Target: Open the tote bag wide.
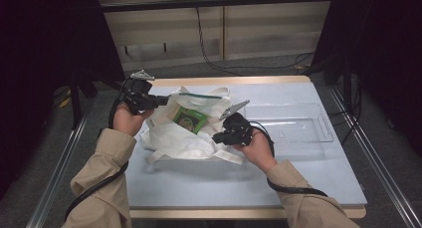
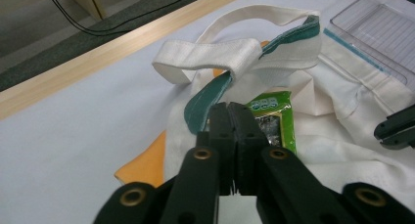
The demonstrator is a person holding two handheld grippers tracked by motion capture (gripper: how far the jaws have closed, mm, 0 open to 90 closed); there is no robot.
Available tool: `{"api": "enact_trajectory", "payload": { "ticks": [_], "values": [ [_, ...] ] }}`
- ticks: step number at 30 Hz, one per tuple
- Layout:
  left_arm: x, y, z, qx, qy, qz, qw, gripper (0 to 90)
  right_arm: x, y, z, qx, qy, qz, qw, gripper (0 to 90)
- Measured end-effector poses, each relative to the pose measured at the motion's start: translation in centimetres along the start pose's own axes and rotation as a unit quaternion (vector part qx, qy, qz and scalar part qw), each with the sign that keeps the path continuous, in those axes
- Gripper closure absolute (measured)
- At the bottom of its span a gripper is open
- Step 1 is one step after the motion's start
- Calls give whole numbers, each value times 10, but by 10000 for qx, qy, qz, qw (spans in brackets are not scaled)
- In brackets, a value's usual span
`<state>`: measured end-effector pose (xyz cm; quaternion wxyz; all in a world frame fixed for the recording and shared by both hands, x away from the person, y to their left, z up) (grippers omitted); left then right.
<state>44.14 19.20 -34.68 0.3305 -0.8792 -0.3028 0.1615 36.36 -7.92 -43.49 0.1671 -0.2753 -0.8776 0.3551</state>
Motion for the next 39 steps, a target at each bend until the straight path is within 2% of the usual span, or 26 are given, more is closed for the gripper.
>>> {"api": "enact_trajectory", "payload": {
  "ticks": [2, 4, 9, 10, 11, 16, 17, 18, 21, 35, 39],
  "values": [
    [-1, 4, -1, -72, -107, 0, 9999, 900, 2, 2, 2, 15, -20, -39, 10000, 841],
    [0, 8, -3, -2, -60, 19, 10000, 900, 4, 3, 4, 47, -51, -77, 9999, 844],
    [4, 16, -5, -53, -200, -63, 9998, 900, 5, 4, 8, 93, -59, -67, 9999, 847],
    [6, 16, -6, 14, -147, -30, 9999, 900, 5, 4, 9, 65, -71, -108, 9999, 846],
    [6, 17, -6, -50, -223, -57, 9997, 900, 6, 4, 10, 86, -37, -103, 9999, 847],
    [14, 20, -4, 38, -230, -144, 9996, 900, 6, 5, 15, 98, -27, -135, 9999, 849],
    [15, 21, -4, -27, -331, -184, 9993, 900, 6, 5, 16, 112, -45, -92, 9999, 849],
    [17, 21, -3, 19, -278, -183, 9994, 900, 7, 5, 17, 115, -31, -107, 9999, 849],
    [20, 23, -1, -32, -381, -300, 9988, 900, 8, 6, 20, 152, -80, -84, 9998, 851],
    [36, 31, 7, 17, -528, -337, 9980, 900, 11, 9, 32, 256, -143, -118, 9995, 852],
    [34, 32, 8, 3, -561, -327, 9979, 900, 11, 11, 32, 285, -150, -114, 9994, 851]
  ]
}}
Point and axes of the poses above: each handheld gripper's, and its own axes: y roughly forward along the jaws, z roughly out of its underside, x roughly to its left, the point moved 2 cm from there along y, roughly forward along the jaws, and after that the axes turned 4 degrees about z, right-handed, at the moved point
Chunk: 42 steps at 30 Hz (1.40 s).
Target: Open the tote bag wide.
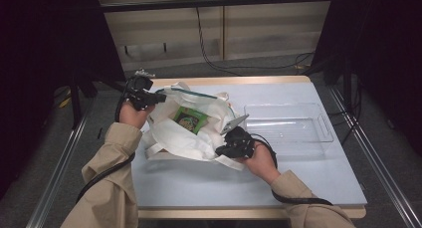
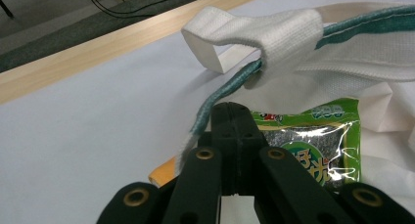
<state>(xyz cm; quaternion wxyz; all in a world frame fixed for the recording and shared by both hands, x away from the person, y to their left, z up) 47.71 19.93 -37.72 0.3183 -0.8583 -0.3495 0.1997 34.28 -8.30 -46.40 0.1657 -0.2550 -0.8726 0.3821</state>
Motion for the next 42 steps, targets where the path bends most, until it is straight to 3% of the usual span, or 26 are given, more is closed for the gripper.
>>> {"api": "enact_trajectory", "payload": {
  "ticks": [8, 15, 18, 19, 24, 25, 30, 37, 42],
  "values": [
    [-9, 0, 4, 8, 130, 153, 9998, 900, -4, -4, -7, -99, 65, 43, 9999, 817],
    [-19, 0, 7, 5, 131, 245, 9996, 814, -12, -14, -18, -327, 418, 165, 9985, 725],
    [-24, -2, 9, 126, 264, 301, 9991, 793, -16, -14, -26, -385, 574, 226, 9974, 681],
    [-27, -1, 10, 37, 202, 312, 9993, 792, -17, -13, -29, -415, 600, 241, 9970, 661],
    [-37, -6, 19, 5, 346, 348, 9988, 756, -23, -6, -44, -509, 913, 263, 9942, 628],
    [-38, -7, 22, 95, 474, 346, 9982, 751, -23, -3, -46, -511, 941, 277, 9939, 623],
    [-50, -8, 34, 93, 563, 381, 9976, 672, -24, 5, -57, -513, 1075, 376, 9922, 590],
    [-60, -8, 46, 70, 577, 462, 9972, 593, -27, 16, -69, -489, 1290, 550, 9889, 563],
    [-64, -3, 53, 112, 592, 503, 9969, 594, -30, 24, -74, -420, 1353, 641, 9878, 564]
  ]
}}
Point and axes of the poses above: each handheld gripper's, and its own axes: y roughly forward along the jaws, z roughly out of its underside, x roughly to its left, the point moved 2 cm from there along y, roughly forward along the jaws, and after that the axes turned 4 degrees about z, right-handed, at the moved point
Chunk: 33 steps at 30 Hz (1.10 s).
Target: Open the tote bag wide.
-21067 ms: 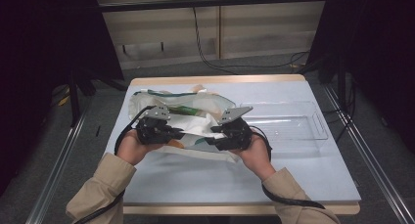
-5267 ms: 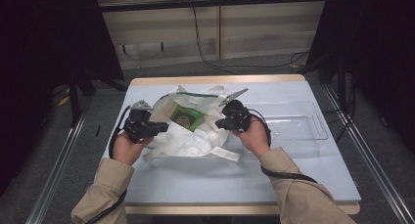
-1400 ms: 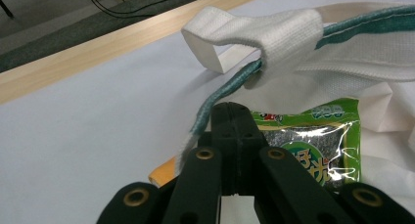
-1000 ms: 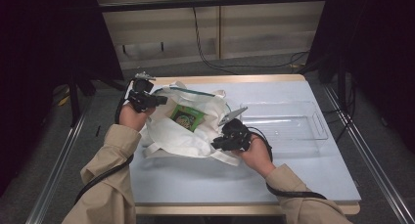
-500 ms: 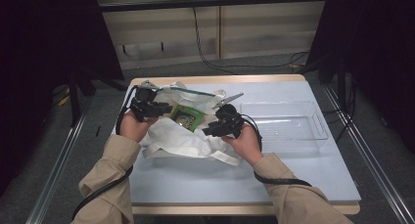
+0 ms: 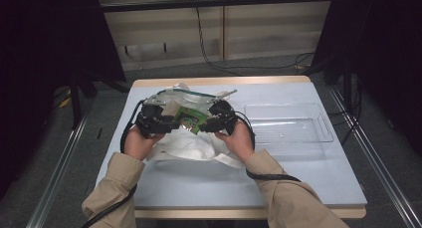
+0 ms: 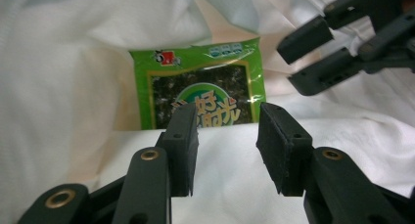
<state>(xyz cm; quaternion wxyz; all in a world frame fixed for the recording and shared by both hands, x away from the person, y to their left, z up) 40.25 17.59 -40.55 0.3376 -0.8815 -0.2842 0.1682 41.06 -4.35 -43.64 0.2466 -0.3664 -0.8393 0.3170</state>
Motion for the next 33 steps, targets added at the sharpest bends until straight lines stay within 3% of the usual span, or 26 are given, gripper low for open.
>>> {"api": "enact_trajectory", "payload": {
  "ticks": [4, 11, 20, 24, 31, 33],
  "values": [
    [-2, 4, 5, 29, -29, 11, 10000, 598, 0, 6, -4, 101, 72, 41, 9999, 574],
    [-3, 6, 14, -42, -51, 71, 10000, 600, 3, 16, -11, 167, -13, 89, 9998, 601],
    [-6, 10, 17, -94, -88, 90, 9999, 603, 5, 25, -18, 356, 111, 237, 9990, 597],
    [-6, 10, 17, -22, -18, 66, 10000, 606, 4, 26, -18, 321, 97, 238, 9992, 652],
    [-5, 10, 19, -58, -73, 58, 9999, 598, -1, 19, -10, 348, 169, 291, 9988, 587],
    [-5, 10, 19, -45, -50, 78, 9999, 597, -4, 18, -6, 420, 249, 396, 9980, 564]
  ]
}}
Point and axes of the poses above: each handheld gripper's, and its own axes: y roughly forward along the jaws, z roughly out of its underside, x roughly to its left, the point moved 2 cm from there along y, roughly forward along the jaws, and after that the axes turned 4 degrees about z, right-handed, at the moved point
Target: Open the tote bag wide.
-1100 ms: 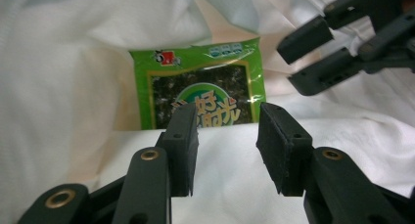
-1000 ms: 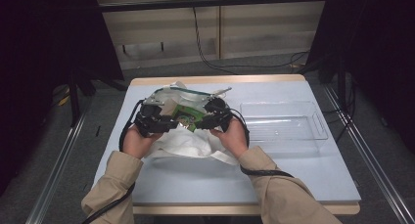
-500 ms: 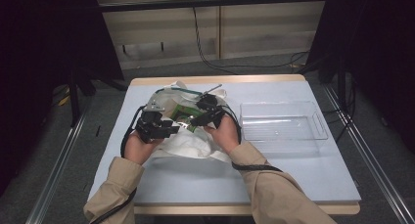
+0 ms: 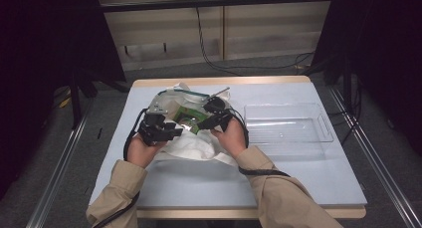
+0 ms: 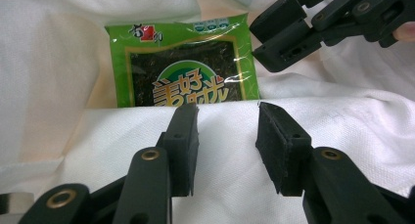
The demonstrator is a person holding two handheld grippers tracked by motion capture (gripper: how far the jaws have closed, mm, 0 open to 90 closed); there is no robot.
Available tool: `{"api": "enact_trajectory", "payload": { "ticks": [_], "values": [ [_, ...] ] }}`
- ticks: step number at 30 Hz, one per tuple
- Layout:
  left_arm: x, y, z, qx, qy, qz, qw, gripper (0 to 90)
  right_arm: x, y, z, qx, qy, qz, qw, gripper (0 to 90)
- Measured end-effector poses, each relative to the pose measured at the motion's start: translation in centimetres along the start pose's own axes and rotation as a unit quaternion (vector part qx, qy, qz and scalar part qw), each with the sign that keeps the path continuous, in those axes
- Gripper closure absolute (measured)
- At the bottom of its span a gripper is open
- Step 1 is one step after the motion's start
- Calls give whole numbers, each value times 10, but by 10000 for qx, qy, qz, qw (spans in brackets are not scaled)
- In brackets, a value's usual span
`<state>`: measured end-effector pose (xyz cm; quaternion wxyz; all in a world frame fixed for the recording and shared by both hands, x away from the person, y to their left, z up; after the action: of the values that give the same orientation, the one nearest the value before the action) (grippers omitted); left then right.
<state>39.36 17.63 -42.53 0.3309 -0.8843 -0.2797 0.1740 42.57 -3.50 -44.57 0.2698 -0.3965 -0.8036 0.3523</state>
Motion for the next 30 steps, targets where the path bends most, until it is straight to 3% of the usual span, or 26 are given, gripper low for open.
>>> {"api": "enact_trajectory", "payload": {
  "ticks": [7, 13, 18, 19, 21, 23, 25, 30],
  "values": [
    [0, 1, 0, -27, -13, -9, 10000, 594, -3, 5, -2, -111, 146, -163, 9997, 543],
    [3, 1, 2, -45, -35, 31, 10000, 598, 4, 17, -9, 7, 166, -248, 9996, 565],
    [3, -1, 2, -30, -54, 59, 10000, 607, 4, 16, -15, -94, 265, -299, 9992, 688],
    [3, 0, 2, -109, -90, 46, 9999, 607, 3, 15, -16, -124, 289, -302, 9990, 839],
    [3, -1, 1, -48, -34, 39, 10000, 606, 5, 13, -17, -129, 135, -268, 9995, 900],
    [2, -1, 0, -66, -38, 51, 10000, 606, 5, 12, -16, -118, -23, -258, 9996, 900],
    [2, 0, 0, -46, -45, 57, 10000, 607, 4, 11, -14, -79, -36, -292, 9995, 900],
    [1, 1, -1, -44, -76, 77, 9999, 601, 6, 1, -13, -258, -234, -368, 9987, 900]
  ]
}}
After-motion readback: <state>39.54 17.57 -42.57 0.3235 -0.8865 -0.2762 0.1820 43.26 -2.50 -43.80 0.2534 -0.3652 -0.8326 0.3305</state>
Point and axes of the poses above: each handheld gripper's, and its own axes: y roughly forward along the jaws, z roughly out of its underside, x roughly to its left, the point moved 2 cm from there along y, roughly forward along the jaws, and after that the axes turned 4 degrees about z, right-handed, at the moved point
